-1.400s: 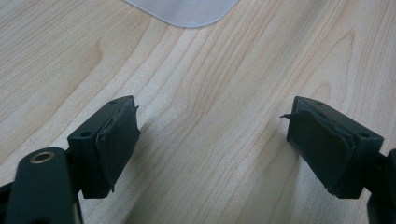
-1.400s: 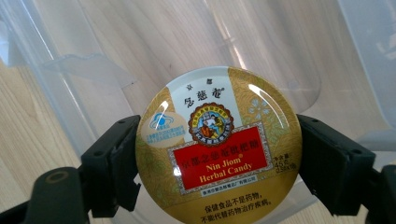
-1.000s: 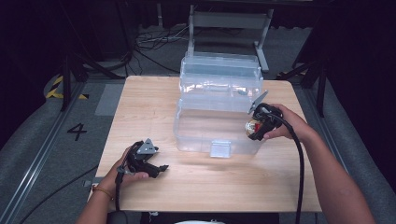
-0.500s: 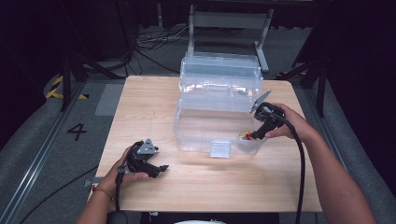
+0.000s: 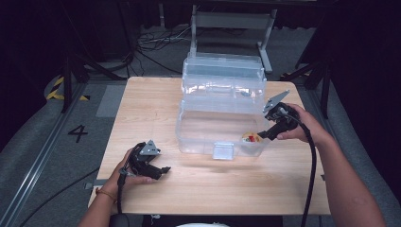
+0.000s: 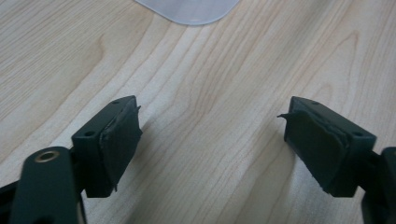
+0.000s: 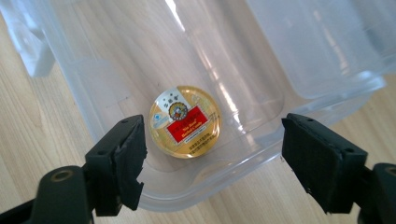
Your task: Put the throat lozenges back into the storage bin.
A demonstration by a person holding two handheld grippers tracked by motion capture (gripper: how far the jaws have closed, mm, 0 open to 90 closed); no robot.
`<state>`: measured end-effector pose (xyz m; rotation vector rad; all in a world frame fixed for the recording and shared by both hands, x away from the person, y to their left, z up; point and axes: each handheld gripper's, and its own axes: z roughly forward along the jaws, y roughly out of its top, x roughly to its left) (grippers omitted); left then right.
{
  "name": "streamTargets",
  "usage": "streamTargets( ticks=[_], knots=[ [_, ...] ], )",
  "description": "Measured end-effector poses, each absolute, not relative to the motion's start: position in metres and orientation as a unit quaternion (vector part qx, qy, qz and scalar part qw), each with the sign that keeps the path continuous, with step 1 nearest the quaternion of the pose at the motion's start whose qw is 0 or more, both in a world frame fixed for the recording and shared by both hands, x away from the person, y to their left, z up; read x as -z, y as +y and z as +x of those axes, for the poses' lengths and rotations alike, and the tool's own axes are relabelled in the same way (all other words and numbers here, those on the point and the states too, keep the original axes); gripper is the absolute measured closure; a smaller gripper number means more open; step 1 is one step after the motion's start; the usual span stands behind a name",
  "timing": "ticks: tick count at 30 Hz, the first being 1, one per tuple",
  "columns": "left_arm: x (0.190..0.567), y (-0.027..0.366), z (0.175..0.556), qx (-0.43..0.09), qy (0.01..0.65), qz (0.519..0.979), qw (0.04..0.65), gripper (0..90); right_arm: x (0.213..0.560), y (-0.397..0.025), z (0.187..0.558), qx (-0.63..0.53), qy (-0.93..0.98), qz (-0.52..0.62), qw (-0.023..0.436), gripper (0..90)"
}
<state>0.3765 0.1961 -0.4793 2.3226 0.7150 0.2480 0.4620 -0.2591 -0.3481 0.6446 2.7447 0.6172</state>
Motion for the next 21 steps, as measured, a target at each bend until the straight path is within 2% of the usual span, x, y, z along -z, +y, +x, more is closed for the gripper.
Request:
streamTargets(
  ticks=[7,11,21],
  knots=[
    [0.474,0.193,0.375,-0.095,0.281,0.893,0.338,21.7,0.331,-0.272,0.455,-0.271,0.923,0.222,0.160,25.4],
    [0.462,0.191,0.372,-0.110,0.275,0.885,0.359,21.1,0.324,-0.276,0.456,-0.293,0.912,0.229,0.176,27.5],
    [0.409,0.175,0.363,-0.153,0.234,0.877,0.391,20.6,0.293,-0.275,0.474,-0.366,0.864,0.267,0.220,30.9]
  ],
)
